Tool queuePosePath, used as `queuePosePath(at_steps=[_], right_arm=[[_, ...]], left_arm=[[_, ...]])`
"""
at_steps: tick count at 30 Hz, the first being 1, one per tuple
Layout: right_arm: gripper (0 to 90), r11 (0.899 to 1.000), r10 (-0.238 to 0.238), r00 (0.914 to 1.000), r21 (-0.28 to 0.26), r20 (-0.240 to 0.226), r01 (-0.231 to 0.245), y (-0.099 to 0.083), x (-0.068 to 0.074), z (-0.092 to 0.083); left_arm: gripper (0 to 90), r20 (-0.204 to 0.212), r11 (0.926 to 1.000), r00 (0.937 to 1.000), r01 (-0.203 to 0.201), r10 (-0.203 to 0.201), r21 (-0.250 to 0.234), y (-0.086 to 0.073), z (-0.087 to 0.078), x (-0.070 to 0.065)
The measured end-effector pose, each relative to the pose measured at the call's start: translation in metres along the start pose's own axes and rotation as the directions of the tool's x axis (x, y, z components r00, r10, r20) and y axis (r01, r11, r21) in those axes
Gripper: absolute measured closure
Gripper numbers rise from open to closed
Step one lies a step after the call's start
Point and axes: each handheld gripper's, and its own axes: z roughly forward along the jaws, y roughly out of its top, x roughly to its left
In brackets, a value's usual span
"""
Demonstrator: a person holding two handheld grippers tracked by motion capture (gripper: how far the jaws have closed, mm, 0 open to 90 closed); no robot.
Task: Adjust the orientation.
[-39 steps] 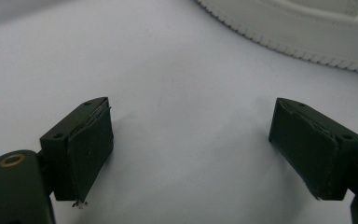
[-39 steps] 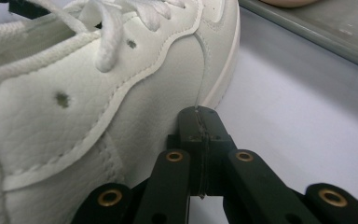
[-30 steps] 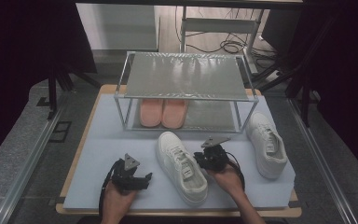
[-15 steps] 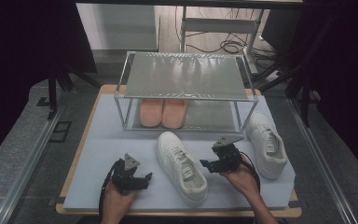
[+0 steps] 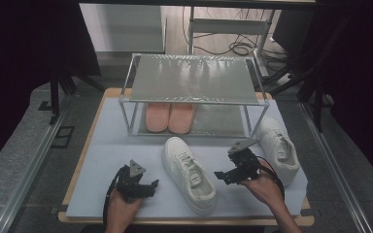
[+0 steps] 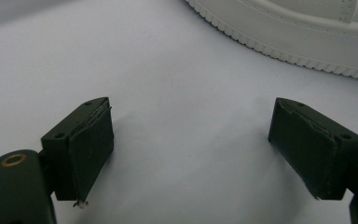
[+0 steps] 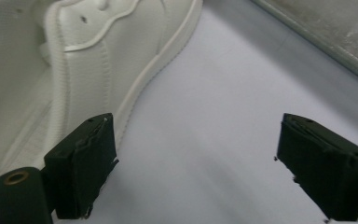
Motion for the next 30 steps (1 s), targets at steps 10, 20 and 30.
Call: queuePosePath(at_steps=[10,20,30], right_arm=[[12.2,0.998,0.014,0.9984,0.069,-0.055,-0.010,0.013,0.009,-0.008],[14.5,0.984,0.022,0.9893,0.177,-0.144,0.004,0.028,0.027,-0.001],[38.8,0.966,0.030,0.9839,0.256,-0.176,0.016,0.031,0.036,0.021]], left_arm=[[14.1,0.000,1.0000,1.0000,0.001,-0.001,-0.002,0.000,0.000,0.000],[14.3,-0.001,1.0000,1.0000,0.003,-0.003,-0.005,0.000,0.000,0.000],[14.4,-0.001,1.0000,1.0000,-0.002,0.002,-0.003,0.000,0.000,0.000]])
